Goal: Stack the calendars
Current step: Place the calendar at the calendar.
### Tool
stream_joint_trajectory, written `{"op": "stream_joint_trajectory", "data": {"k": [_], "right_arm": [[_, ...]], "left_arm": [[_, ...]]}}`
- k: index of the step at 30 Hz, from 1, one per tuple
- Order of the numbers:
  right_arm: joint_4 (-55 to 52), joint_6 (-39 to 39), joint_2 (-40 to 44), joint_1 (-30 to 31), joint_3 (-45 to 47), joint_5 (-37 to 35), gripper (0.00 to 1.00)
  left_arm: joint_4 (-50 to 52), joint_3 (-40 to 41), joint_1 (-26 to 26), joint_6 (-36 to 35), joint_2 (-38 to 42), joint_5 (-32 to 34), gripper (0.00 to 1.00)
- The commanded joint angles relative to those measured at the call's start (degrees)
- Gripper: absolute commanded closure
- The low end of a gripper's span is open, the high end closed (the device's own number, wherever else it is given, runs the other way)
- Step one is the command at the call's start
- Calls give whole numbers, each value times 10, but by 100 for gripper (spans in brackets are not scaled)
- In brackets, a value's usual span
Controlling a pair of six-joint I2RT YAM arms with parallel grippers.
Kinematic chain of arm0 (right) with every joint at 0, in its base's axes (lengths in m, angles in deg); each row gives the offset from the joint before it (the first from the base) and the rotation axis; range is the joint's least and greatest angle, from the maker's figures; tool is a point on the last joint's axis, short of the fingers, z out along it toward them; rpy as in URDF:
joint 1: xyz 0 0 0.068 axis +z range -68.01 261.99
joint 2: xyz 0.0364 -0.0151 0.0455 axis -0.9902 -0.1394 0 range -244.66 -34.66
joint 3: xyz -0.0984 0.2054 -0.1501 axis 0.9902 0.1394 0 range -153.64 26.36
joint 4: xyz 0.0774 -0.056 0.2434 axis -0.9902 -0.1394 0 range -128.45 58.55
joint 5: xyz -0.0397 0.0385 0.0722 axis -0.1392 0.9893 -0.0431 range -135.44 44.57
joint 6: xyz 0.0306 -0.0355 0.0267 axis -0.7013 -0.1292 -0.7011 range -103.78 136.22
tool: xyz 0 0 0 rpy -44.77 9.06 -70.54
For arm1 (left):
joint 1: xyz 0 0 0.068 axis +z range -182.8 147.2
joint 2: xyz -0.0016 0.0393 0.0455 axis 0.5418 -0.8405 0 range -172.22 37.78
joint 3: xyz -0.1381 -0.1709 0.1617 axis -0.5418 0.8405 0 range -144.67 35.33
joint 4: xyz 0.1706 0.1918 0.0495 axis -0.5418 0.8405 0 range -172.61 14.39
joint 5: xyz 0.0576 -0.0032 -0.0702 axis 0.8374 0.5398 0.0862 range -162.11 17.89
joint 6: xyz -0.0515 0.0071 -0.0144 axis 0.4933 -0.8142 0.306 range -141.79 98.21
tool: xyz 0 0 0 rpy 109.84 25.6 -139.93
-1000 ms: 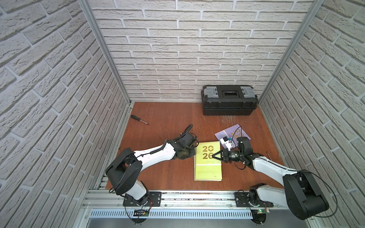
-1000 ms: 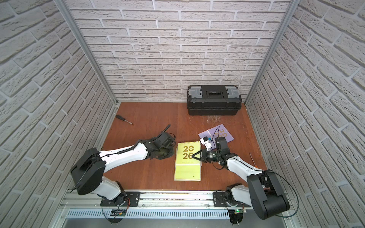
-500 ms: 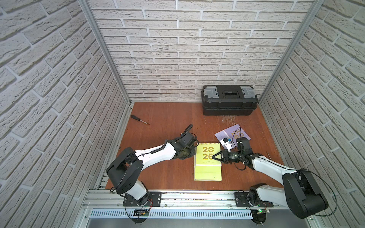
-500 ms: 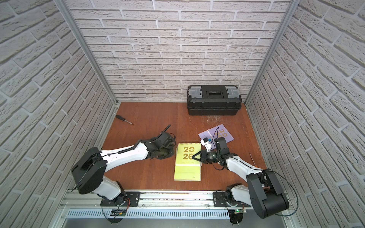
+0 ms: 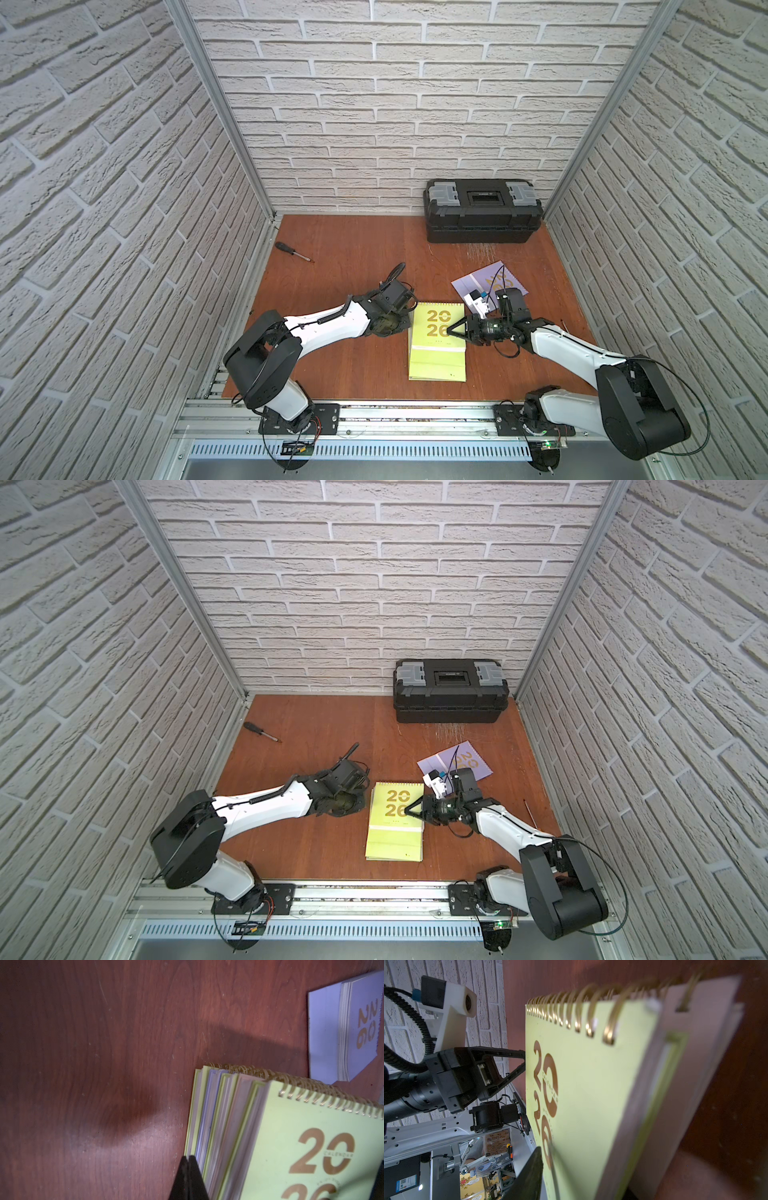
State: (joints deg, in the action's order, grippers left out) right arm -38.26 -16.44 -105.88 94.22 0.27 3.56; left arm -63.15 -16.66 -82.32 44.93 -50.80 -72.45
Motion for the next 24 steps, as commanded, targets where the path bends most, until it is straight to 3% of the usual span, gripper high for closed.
{"op": "stream_joint_trajectory", "data": {"k": [1,12,24], "right_arm": [[-43,26,18,3,-25,-30,56],[-165,69,57,3,-68,-111,53],[-220,71,92,1,-94,-178,50]], "left_arm": [[-6,6,0,8,1,-3,100],[-9,-1,-27,24,-22,-12,100],[-3,-16,-44,30,-28,-8,100]]}}
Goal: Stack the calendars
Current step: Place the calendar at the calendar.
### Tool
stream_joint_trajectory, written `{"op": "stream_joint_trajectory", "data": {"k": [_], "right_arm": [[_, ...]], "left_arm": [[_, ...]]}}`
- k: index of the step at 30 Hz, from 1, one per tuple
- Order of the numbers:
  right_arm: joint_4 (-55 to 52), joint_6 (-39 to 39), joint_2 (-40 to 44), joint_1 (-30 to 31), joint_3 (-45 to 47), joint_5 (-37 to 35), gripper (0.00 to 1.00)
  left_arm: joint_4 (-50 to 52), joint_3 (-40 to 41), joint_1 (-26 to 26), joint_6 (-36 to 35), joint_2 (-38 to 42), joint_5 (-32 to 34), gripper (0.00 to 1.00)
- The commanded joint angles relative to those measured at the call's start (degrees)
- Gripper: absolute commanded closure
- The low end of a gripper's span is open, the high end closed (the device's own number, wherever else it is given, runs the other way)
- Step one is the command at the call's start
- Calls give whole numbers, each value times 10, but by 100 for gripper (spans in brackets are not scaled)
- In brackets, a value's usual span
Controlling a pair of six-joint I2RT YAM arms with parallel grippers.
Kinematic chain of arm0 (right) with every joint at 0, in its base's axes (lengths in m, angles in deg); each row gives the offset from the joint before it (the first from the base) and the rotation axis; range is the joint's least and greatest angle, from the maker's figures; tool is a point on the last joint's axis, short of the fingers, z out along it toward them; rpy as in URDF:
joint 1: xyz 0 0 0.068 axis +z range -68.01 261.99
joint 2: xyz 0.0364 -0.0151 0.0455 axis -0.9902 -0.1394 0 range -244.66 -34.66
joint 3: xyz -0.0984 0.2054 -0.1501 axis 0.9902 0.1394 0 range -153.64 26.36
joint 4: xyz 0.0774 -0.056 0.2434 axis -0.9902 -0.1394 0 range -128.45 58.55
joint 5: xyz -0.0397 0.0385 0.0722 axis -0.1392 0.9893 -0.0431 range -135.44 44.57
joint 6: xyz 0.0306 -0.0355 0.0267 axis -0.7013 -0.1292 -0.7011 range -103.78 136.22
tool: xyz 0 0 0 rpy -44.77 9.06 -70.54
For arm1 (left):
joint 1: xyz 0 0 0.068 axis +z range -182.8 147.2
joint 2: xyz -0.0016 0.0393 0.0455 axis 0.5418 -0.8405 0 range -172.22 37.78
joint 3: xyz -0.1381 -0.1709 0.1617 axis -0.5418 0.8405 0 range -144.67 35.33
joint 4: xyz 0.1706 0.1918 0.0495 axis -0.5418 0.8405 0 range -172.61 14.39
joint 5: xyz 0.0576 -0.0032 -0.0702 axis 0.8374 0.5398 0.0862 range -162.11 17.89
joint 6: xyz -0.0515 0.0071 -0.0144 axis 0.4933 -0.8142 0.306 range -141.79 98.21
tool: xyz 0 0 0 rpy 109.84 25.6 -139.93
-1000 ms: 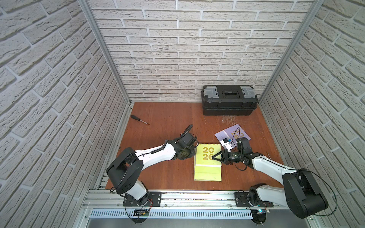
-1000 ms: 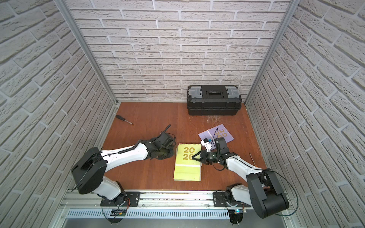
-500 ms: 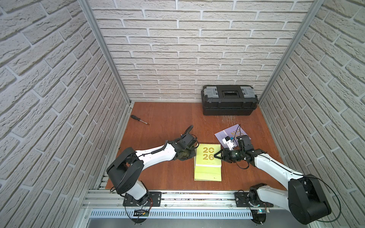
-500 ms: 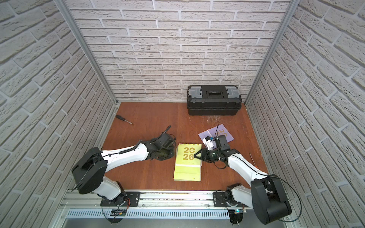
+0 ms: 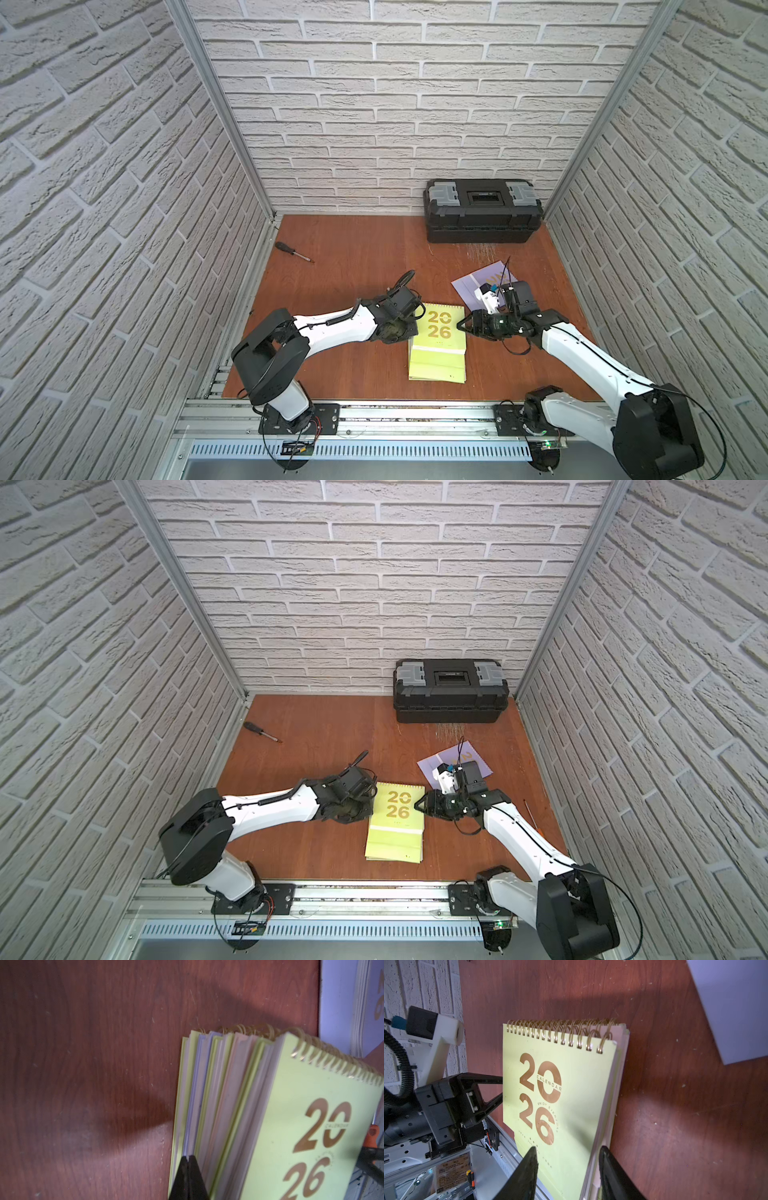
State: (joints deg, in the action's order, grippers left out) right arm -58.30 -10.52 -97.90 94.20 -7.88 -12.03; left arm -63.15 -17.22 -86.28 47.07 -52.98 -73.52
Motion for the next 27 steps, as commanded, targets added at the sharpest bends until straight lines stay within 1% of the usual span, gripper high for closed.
{"op": "stream_joint_trajectory", "data": {"k": [1,12,22,27], "right_arm": [[-21,13,13,2,-12,-25,50],[-23,11,15,-5,-15,-33,50],[-5,0,15,-10,-8,-18,50],[-7,-3,21,-14,-6,-22,50]], "left_arm": [[-3,-10,-4,9,-6,1,100],[-19,-8,-7,20,5,-11,100],[-19,-14,-14,23,12,-13,100],[3,-21,-15,18,15,-2,100]]}}
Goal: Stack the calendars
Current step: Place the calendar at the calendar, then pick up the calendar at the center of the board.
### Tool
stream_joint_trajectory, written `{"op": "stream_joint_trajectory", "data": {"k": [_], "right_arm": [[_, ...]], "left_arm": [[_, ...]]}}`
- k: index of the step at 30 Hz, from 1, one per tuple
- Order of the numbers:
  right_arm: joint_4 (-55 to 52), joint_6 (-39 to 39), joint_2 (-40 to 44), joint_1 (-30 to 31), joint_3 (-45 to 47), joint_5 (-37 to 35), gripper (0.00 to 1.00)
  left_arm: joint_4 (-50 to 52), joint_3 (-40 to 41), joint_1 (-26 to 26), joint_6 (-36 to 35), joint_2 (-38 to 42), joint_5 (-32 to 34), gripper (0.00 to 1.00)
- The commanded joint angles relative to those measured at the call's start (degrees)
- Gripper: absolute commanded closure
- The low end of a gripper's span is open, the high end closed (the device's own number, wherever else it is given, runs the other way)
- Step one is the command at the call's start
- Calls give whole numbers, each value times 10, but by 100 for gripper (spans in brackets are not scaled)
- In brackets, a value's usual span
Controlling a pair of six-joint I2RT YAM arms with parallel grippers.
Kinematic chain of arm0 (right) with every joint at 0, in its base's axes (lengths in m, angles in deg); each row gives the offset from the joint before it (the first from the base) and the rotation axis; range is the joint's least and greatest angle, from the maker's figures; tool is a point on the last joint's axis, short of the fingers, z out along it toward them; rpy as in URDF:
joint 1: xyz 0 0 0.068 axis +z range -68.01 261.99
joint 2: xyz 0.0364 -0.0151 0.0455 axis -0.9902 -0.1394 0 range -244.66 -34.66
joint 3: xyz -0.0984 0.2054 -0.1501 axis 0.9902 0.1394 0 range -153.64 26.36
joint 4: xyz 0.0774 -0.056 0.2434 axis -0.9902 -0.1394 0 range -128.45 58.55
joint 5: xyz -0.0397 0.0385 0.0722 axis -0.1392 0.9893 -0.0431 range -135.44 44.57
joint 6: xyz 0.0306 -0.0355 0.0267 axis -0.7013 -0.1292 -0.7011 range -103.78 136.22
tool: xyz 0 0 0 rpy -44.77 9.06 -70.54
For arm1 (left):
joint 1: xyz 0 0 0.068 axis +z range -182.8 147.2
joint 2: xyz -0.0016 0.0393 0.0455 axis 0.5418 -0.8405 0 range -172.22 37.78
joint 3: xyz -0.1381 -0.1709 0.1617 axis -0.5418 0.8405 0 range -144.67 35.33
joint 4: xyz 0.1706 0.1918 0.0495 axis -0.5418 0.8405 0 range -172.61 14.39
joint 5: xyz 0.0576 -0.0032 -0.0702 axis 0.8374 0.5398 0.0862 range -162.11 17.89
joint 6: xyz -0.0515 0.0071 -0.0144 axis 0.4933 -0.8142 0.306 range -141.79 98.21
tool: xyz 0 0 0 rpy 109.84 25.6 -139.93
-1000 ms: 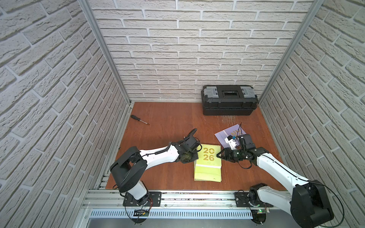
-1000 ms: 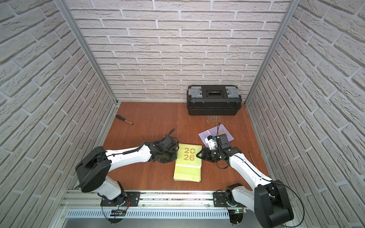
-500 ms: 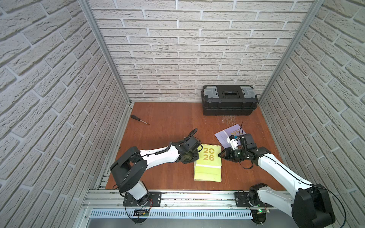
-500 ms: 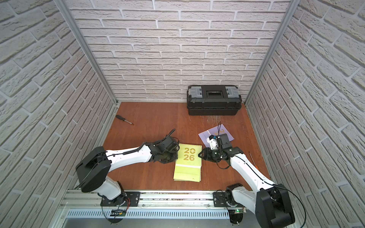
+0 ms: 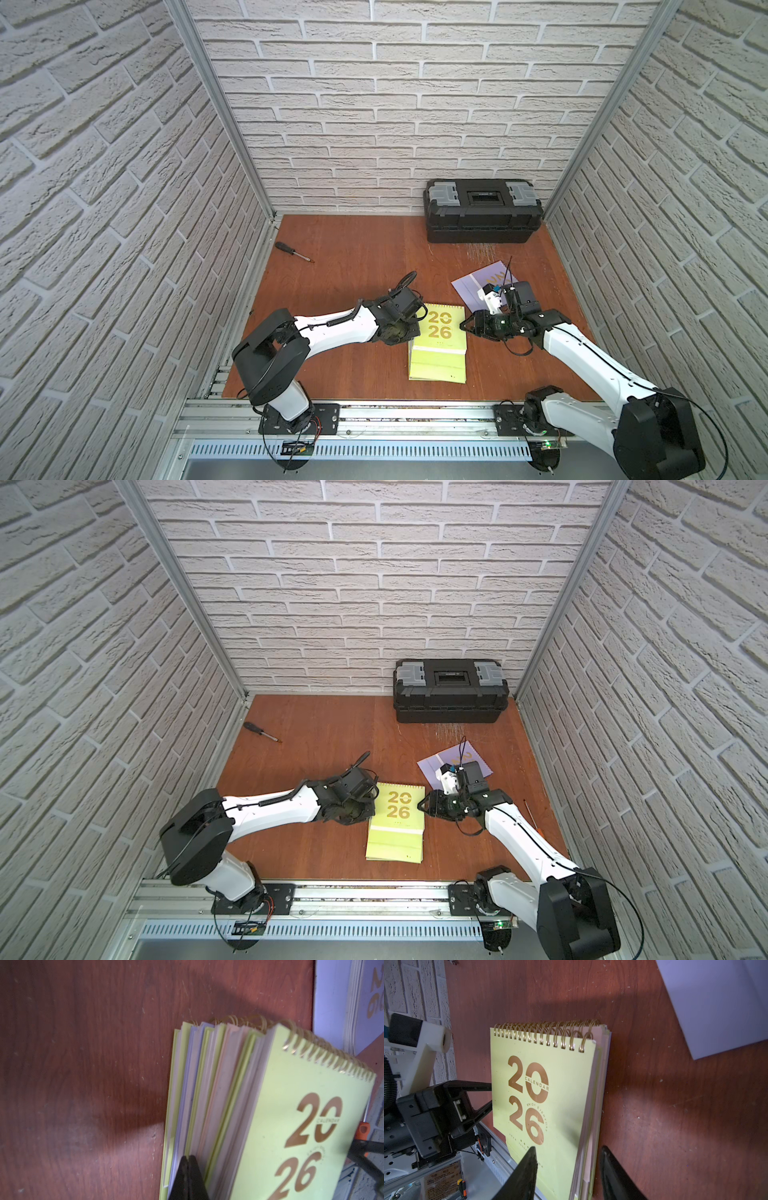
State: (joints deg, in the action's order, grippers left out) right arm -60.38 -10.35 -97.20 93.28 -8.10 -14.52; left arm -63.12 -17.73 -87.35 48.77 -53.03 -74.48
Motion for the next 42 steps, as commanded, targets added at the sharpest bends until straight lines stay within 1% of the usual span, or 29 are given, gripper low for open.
{"op": "stream_joint_trajectory", "data": {"k": [1,5,11,16,19,24,30,36,42], "right_arm": [[12,-5,16,-6,-4,0,49],[2,-15,23,-19,-4,-19,49],[-11,-31,26,-63,-8,-35,47],[-15,-32,29,-117,-11,-27,40],[-20,-27,17,-151,-19,-19,38],[-14,-29,5,-199,-23,-19,31],[-2,-36,-15,-244,-31,-23,21],[15,-42,-49,-286,-41,-9,17],[27,-46,-75,-309,-47,-12,15]], "left_arm": [[11,-19,-4,-1,17,11,100],[55,-38,2,-17,24,30,100],[109,-83,34,-57,30,40,100],[128,-137,66,-99,8,40,100],[119,-169,81,-122,-15,50,100],[90,-226,101,-151,-75,60,100],[38,-305,111,-159,-178,47,100],[-3,-393,111,-152,-276,33,100],[-30,-459,114,-142,-344,26,100]]}}
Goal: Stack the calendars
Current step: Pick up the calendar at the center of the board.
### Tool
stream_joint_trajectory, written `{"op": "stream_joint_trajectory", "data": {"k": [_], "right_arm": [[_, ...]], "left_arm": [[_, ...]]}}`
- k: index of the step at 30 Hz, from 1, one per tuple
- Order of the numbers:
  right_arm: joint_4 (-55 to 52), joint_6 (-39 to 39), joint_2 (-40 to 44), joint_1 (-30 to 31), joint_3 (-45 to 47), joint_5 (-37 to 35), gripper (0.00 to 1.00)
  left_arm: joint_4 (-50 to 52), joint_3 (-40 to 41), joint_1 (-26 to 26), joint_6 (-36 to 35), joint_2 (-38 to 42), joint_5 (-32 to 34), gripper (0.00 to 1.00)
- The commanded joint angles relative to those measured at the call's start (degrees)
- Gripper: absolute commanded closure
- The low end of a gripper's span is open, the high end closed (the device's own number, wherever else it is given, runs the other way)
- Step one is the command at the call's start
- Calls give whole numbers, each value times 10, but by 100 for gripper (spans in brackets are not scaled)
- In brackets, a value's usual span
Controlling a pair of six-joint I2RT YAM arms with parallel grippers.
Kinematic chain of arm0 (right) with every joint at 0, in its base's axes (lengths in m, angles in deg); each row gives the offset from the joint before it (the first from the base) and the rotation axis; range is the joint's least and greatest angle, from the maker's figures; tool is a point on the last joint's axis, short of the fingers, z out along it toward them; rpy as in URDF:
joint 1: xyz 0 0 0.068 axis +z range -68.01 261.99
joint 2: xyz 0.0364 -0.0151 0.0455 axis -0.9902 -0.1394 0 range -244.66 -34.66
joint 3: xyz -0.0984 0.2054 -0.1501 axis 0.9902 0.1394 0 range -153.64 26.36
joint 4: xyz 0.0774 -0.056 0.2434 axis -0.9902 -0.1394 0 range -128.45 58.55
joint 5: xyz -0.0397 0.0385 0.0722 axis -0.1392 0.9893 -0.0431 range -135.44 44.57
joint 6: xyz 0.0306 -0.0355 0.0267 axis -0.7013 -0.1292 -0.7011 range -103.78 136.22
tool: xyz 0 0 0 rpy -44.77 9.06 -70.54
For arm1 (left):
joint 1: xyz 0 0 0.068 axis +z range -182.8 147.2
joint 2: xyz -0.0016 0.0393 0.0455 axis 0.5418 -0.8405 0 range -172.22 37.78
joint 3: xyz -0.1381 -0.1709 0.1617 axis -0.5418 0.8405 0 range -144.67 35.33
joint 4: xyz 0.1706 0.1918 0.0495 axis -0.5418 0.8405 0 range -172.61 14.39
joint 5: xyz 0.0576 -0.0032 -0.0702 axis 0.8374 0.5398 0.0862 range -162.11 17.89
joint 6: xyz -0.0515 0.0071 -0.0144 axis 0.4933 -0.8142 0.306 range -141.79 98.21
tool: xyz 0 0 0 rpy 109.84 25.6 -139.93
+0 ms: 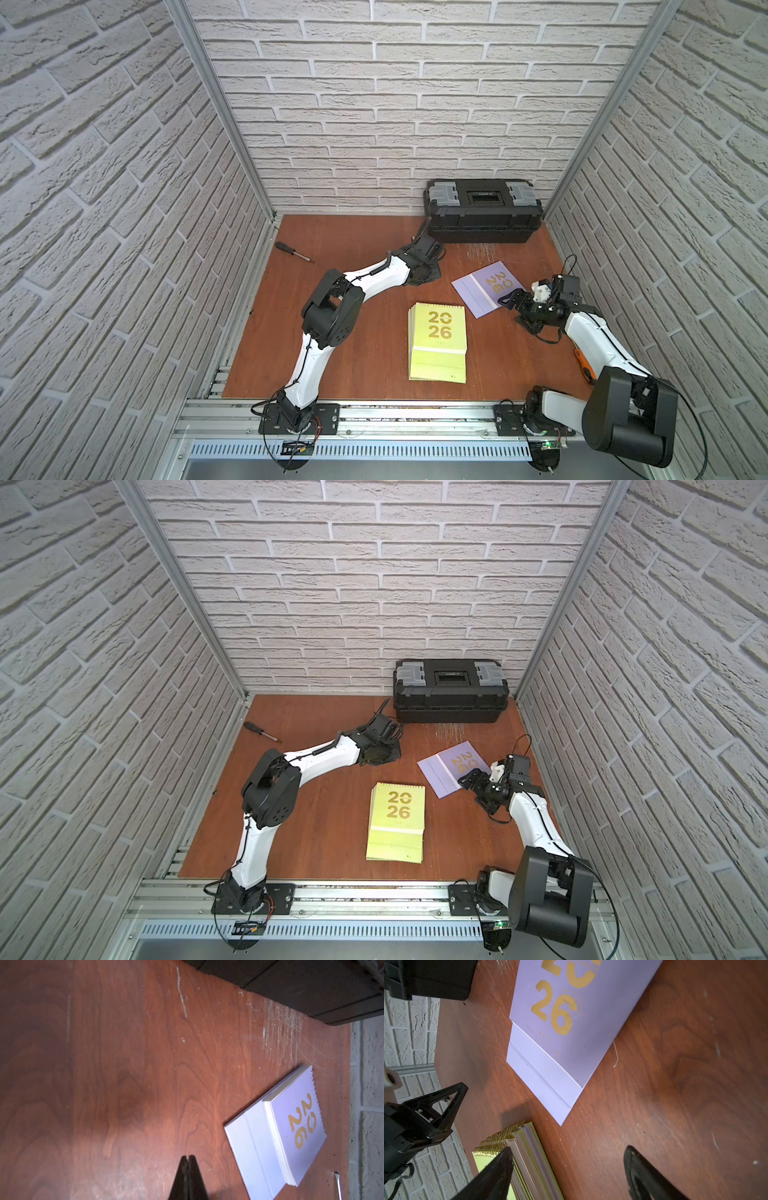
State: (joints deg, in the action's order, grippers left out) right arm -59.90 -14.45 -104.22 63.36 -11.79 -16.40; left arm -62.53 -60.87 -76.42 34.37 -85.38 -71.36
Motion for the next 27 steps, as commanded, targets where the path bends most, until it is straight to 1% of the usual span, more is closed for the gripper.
{"op": "stream_joint_trajectory", "data": {"k": [1,8,16,27], "right_arm": [[26,-7,-9,-13,-10,7,15],[52,-20,-47,-45,-7,20,14],[67,-28,-86,-64,-27,28,13],[87,-39,-126,-69,-41,29,12]], "left_arm": [[-42,-34,5,5,-29,-9,100],[-89,-74,7,45,-85,-51,100],[-114,-125,4,72,-137,-73,100],[-98,-216,-2,86,-205,-102,100]]}}
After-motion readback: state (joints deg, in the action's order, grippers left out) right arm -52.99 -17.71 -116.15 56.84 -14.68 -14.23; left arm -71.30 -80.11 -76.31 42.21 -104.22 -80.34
